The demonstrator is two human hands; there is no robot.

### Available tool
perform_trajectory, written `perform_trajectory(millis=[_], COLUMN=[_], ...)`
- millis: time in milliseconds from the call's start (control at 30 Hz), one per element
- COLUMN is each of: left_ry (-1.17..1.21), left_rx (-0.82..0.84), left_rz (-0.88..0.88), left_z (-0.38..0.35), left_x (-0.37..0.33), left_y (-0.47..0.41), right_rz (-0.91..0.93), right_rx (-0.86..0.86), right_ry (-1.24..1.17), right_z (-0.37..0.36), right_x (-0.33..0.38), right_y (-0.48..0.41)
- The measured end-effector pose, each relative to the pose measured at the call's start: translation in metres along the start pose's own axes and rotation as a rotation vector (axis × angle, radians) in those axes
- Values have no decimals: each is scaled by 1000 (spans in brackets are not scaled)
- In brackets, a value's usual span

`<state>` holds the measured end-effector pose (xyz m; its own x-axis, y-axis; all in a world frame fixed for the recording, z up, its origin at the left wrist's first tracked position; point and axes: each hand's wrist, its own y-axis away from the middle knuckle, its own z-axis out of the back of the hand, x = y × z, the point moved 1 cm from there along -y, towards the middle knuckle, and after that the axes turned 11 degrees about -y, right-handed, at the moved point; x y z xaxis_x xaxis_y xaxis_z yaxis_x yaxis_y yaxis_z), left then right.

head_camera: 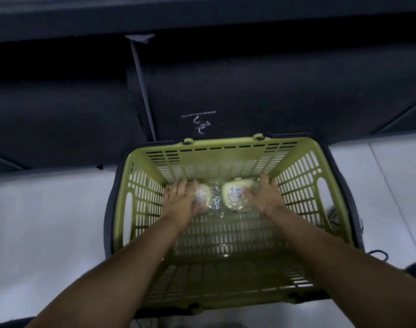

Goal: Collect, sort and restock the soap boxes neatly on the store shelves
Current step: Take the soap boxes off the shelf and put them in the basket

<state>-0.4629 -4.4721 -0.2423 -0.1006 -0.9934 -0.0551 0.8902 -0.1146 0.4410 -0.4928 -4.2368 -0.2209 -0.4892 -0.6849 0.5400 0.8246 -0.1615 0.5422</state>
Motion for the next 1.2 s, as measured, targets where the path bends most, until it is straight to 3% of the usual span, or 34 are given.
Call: perform_trajectory(millis=[100,300,400,467,533,600,667,733,800,900,1033,1200], left_ry=[-28,85,121,120,100,83,106,134,167,235,415,560], left_rx=[-163,-901,-1155,-1251,-1210,-975,-744,-666,-694,-741,-813,-1020], left_rz=[-148,-526,-486,-349,-211,-99,-23,6,32,49,-77,-263], left_z=[57,211,285,324,356,381,397,403,406,401,382,313], left_x=[-24,-77,-91,-95,-100,-105,-109,-113,-117,-119,-117,-87], left_y=[6,26,27,16,1,-17,-33,-43,-46,-40,-11,61], right_rz=[241,881,1055,1027,774,469,331,322,352,383,432,641], right_rx=[-99,-601,-848,-1019,-1083,-981,-842,-744,-723,-784,-902,-849], right_ry=[-52,-114,-229,-245,-191,-138,-128,-166,-242,-337,-449,-949], right_z=[43,155,229,283,334,369,384,389,389,377,346,270], right_x=[41,122,152,157,152,140,131,128,131,133,132,116], right_y=[18,61,72,62,38,14,-3,-11,-12,-3,23,84])
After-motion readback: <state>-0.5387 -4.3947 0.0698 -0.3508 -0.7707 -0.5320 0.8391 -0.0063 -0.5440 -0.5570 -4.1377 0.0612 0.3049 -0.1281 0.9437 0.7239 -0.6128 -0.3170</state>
